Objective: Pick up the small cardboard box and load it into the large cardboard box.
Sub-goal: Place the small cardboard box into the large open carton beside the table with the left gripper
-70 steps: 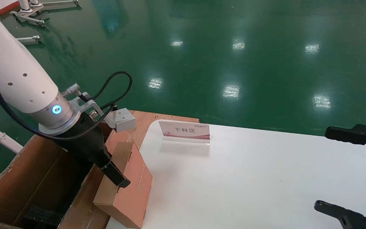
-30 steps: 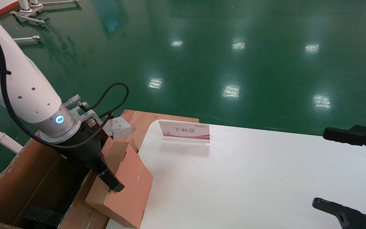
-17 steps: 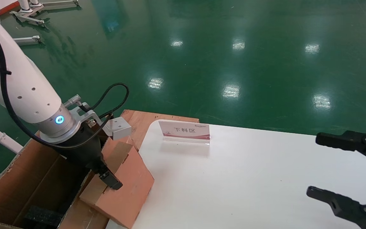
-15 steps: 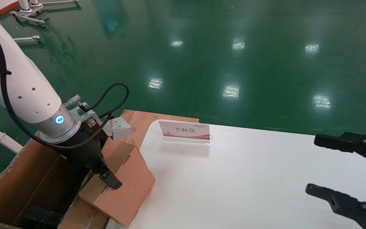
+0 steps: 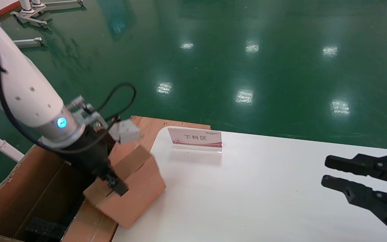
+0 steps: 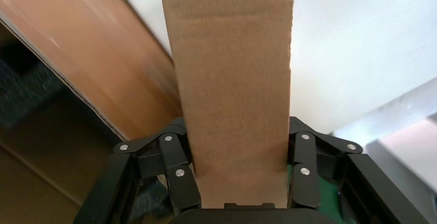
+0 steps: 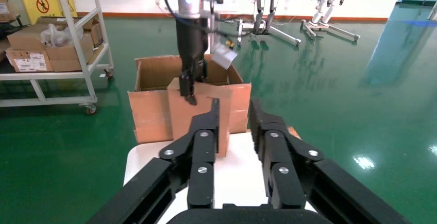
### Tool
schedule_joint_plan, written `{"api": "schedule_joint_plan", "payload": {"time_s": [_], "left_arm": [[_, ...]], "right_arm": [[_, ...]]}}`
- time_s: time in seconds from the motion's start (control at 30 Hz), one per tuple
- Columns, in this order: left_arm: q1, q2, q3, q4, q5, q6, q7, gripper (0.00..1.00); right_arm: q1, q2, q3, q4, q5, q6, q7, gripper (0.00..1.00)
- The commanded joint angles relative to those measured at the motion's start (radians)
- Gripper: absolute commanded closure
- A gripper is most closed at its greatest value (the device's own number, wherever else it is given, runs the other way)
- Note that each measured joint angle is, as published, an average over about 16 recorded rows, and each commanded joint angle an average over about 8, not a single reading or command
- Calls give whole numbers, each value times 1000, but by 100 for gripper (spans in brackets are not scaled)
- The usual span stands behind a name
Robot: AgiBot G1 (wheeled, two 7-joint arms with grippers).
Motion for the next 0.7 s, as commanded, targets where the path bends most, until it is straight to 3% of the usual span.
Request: {"api": "schedule_joint_plan", "payload": {"time_s": [0.03, 0.33, 0.6, 0.7], "left_arm": [[-9, -4, -9, 4, -13, -2, 6, 100], [-146, -34, -84, 45, -65, 25, 47, 100], [-315, -31, -124, 152, -47, 74, 109, 100], [-385, -29, -105, 191, -28, 88, 142, 100]], "right_arm": [[0, 0, 0, 0, 0, 0, 0, 100], [0, 0, -1, 0, 0, 0, 0, 100], [1, 0, -1, 0, 1, 0, -1, 100], [1, 0, -1, 0, 1, 0, -1, 63]]}}
